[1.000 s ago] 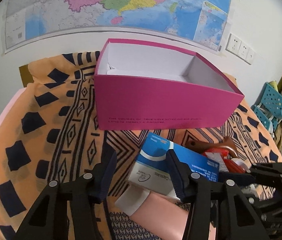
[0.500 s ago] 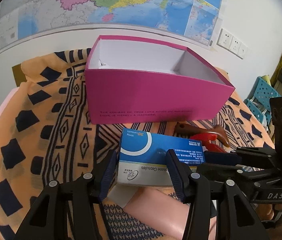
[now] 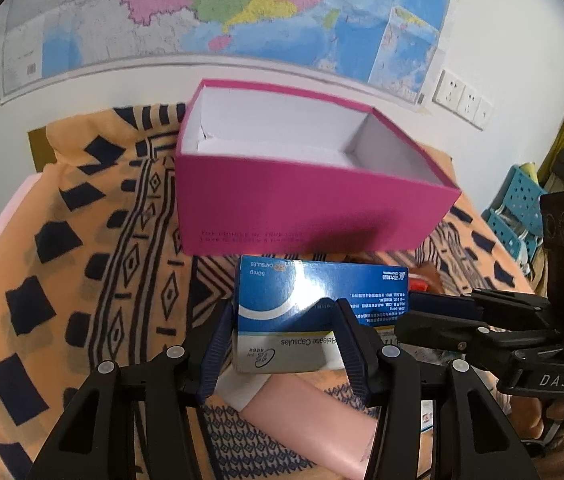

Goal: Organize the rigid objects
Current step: 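Carry the blue box into the magenta shoebox and open the right gripper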

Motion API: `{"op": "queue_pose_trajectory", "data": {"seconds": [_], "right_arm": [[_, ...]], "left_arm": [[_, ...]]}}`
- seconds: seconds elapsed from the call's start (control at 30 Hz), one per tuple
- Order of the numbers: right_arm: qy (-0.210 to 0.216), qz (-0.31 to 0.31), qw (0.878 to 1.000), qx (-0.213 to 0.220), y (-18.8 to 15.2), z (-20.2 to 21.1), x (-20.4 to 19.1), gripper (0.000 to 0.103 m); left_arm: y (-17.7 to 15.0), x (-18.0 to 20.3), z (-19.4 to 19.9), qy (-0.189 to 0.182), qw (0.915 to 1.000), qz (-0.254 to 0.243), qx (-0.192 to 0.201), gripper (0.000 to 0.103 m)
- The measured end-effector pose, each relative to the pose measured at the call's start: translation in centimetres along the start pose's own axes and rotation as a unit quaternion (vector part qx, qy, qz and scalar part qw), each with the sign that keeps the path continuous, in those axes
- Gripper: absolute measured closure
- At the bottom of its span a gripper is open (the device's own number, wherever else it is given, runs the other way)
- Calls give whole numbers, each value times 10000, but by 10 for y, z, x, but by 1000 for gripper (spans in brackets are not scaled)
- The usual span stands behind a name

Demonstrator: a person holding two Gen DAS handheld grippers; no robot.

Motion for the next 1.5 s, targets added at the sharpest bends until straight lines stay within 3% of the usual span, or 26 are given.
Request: {"op": "queue_pose_trajectory", "data": {"seconds": [0.47,0.83,1.17,1.5], "right_arm": [[-95,475,9979,426,50,15,-14,68],[-103,485,9962,714,92,14,-1,68],[-160,283,9972,678,124,-3,27,68],[-160,-164,9992,338,127,-36,59,68]], "left_arm": [[47,-1,17,38,9988,-16,479,51],[87,-2,10,166,9969,-75,770,51],[116,-9,-19,238,9976,51,646,51],[122,-18,-53,408,9986,122,313,51]]}}
Point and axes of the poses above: each gripper's, at about its wrist camera, not at the fingertips, and z roughly against the way its jaws point, x to its right, y to its top, the point moved 8 cm from there along -z, roughly the way its jaws point, and after that the axes turned 11 degrees about y, right-handed, at the moved point
